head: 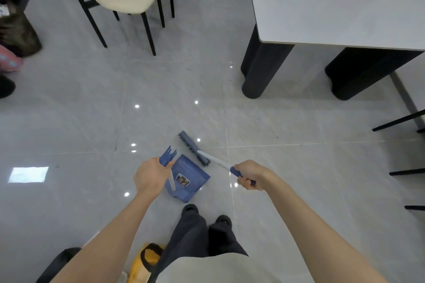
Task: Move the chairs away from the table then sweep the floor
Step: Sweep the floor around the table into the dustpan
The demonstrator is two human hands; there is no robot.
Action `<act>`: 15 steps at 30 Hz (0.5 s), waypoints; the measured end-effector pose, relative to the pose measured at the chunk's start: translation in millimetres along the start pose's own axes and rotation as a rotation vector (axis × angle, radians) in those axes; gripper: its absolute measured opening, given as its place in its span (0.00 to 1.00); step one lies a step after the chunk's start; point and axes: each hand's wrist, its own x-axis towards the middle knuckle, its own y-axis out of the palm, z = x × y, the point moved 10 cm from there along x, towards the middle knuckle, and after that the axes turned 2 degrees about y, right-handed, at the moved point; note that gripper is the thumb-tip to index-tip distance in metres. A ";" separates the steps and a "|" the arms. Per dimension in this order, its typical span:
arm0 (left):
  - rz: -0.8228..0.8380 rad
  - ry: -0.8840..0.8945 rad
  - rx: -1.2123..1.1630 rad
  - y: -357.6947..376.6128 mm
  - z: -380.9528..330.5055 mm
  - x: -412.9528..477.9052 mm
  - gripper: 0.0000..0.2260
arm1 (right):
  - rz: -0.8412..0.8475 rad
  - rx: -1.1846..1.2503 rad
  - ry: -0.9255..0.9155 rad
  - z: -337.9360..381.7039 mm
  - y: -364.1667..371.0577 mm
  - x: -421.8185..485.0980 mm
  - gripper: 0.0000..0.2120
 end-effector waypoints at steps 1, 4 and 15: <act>0.001 0.001 -0.012 -3.9 -1.2 3.2 0.16 | -0.013 0.033 -0.027 6.9 -0.2 -0.2 0.13; -0.012 0.007 -0.036 -19.4 -8.5 14.9 0.15 | -0.040 0.117 -0.101 29.8 -0.1 -2.9 0.13; -0.072 0.091 -0.071 -82.6 -63.1 88.1 0.15 | -0.178 0.296 -0.186 132.2 -29.3 18.5 0.15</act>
